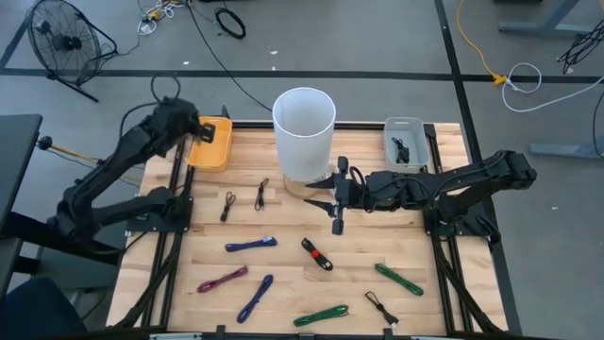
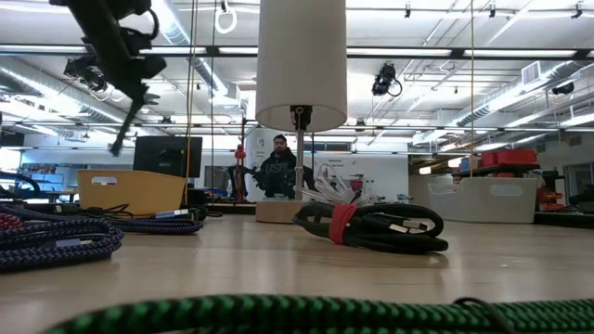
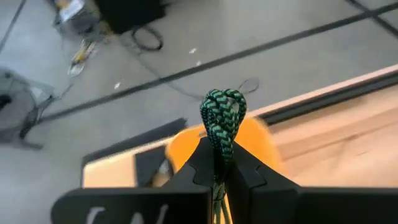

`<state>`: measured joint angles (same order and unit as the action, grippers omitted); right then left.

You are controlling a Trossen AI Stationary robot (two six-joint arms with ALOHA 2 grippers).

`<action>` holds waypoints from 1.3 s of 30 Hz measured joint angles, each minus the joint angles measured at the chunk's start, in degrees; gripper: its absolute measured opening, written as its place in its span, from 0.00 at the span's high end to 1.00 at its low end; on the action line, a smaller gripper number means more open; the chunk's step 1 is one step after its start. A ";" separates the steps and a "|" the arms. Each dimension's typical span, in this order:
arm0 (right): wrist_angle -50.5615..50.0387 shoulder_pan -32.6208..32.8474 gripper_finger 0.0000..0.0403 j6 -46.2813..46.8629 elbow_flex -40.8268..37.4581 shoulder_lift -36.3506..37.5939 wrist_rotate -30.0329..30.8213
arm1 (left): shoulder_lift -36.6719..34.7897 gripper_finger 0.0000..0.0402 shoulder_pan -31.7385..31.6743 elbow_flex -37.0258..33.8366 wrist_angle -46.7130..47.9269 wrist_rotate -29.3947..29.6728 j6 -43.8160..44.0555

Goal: Pick & Place USB Port
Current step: Put the green USB cable into the yellow bin

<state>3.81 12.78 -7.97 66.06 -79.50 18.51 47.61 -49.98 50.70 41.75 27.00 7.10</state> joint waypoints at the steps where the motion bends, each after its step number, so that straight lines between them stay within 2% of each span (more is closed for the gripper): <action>1: 0.00 0.06 0.60 -0.01 0.00 0.00 -0.01 | 0.29 0.96 0.34 0.14 0.74 0.60 -0.04; 5: 0.05 0.60 0.60 -0.02 0.00 0.00 -0.01 | 0.38 0.96 2.96 0.19 1.74 -1.95 2.70; 8: 0.11 0.66 0.60 -0.02 0.00 0.00 -0.03 | 0.92 0.96 2.51 0.30 1.40 -1.63 4.52; 13: 0.03 0.74 0.60 -0.02 0.00 0.00 0.00 | 5.96 0.96 0.78 -2.22 -1.16 -6.30 5.57; 21: -0.88 0.82 0.60 -0.02 0.00 0.00 -0.01 | 15.35 0.96 -1.36 -2.10 -7.72 -2.93 7.15; 39: -1.68 0.85 0.60 1.05 0.00 0.00 -0.03 | 34.05 0.96 -4.72 5.68 2.58 1.06 7.85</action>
<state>2.13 13.63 -6.92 66.06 -79.50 18.48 81.66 -54.70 56.38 44.34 28.06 14.95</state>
